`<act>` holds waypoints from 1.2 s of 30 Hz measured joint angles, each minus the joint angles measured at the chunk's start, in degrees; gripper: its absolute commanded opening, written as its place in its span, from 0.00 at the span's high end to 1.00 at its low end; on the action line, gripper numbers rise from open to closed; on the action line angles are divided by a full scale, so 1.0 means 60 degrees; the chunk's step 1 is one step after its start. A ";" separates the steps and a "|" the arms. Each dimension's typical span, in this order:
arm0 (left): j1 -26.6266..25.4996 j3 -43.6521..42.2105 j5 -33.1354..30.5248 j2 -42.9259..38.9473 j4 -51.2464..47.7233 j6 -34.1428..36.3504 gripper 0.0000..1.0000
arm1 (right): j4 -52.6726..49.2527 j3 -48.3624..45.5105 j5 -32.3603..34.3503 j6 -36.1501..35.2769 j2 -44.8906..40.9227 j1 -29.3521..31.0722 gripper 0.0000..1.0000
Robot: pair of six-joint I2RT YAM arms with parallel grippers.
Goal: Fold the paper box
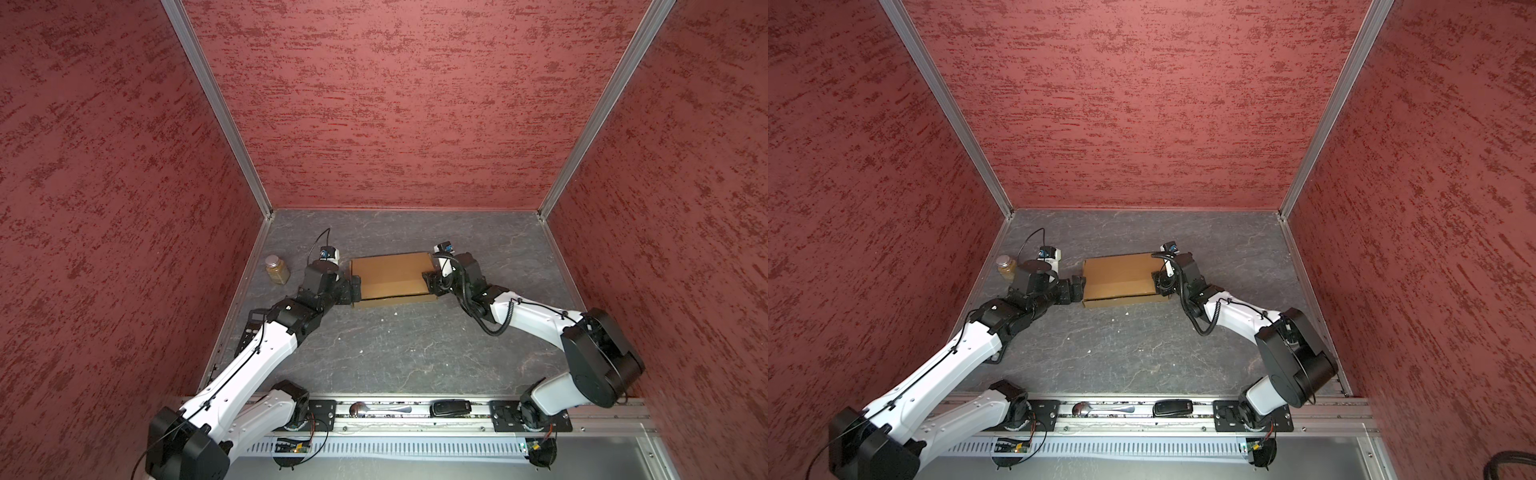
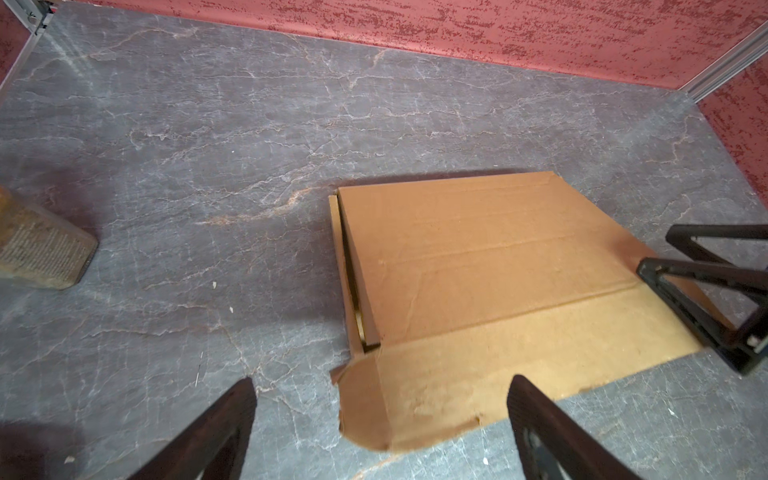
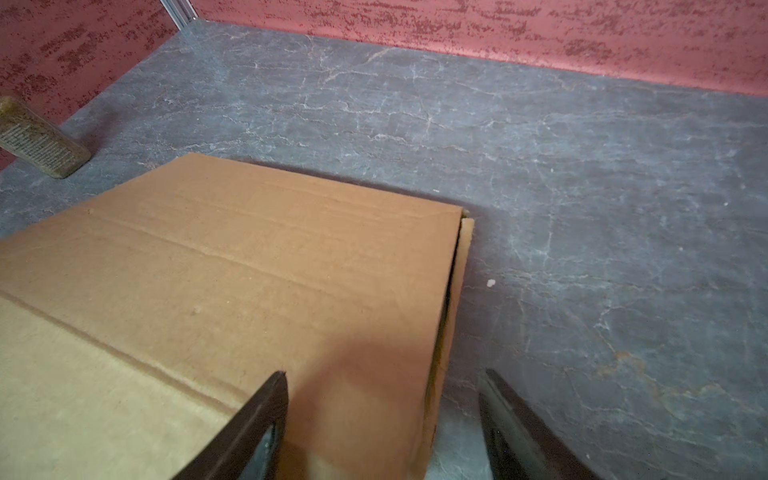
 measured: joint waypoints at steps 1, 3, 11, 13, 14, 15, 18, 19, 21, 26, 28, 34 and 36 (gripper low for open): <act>0.0047 0.0047 0.0051 0.0142 0.0036 0.0040 0.03 | 0.0029 -0.0058 0.0000 0.0040 0.0000 0.0000 0.27; 0.0142 0.0102 0.0222 0.0423 0.0124 0.0076 0.03 | 0.0109 -0.0193 -0.0004 0.0131 0.0000 0.0000 0.27; 0.0321 0.0117 0.0688 0.1526 0.0590 0.0073 0.05 | 0.0353 -0.0594 -0.0007 0.0404 0.0000 0.0000 0.27; 0.0328 0.0117 0.0772 0.1800 0.0699 0.0066 0.07 | 0.0404 -0.0688 -0.0007 0.0441 0.0000 0.0000 0.27; 0.0331 0.0117 0.0812 0.1938 0.0772 0.0062 0.07 | 0.0415 -0.0736 -0.0007 0.0466 0.0000 0.0000 0.27; 0.0335 0.0117 0.0831 0.2040 0.0812 0.0051 0.08 | 0.0437 -0.0776 -0.0007 0.0492 0.0000 0.0000 0.27; 0.0350 0.0113 0.0878 0.2386 0.1013 0.0033 0.11 | 0.0528 -0.0900 -0.0015 0.0590 0.0000 0.0000 0.27; 0.0353 0.0113 0.0882 0.2481 0.1078 0.0029 0.13 | 0.0568 -0.0936 -0.0015 0.0627 0.0000 0.0000 0.27; 0.0357 0.0113 0.0882 0.2641 0.1169 0.0018 0.16 | 0.0594 -0.0984 -0.0025 0.0685 0.0004 0.0000 0.27; 0.0466 -0.0004 0.0882 0.2911 0.1381 -0.0029 0.20 | 0.0707 -0.0998 -0.0084 0.0798 0.0120 0.0000 0.27; 0.0535 -0.0076 0.0882 0.2987 0.1497 -0.0047 0.22 | 0.0758 -0.1024 -0.0095 0.0834 0.0189 0.0000 0.27; 0.0619 -0.0200 0.0987 0.3442 0.1807 -0.0193 0.26 | 0.0907 -0.1242 -0.0204 0.0980 0.0328 0.0000 0.28; 0.0619 -0.0222 0.1038 0.3610 0.1865 -0.0226 0.28 | 0.0984 -0.1330 -0.0237 0.1053 0.0346 0.0000 0.28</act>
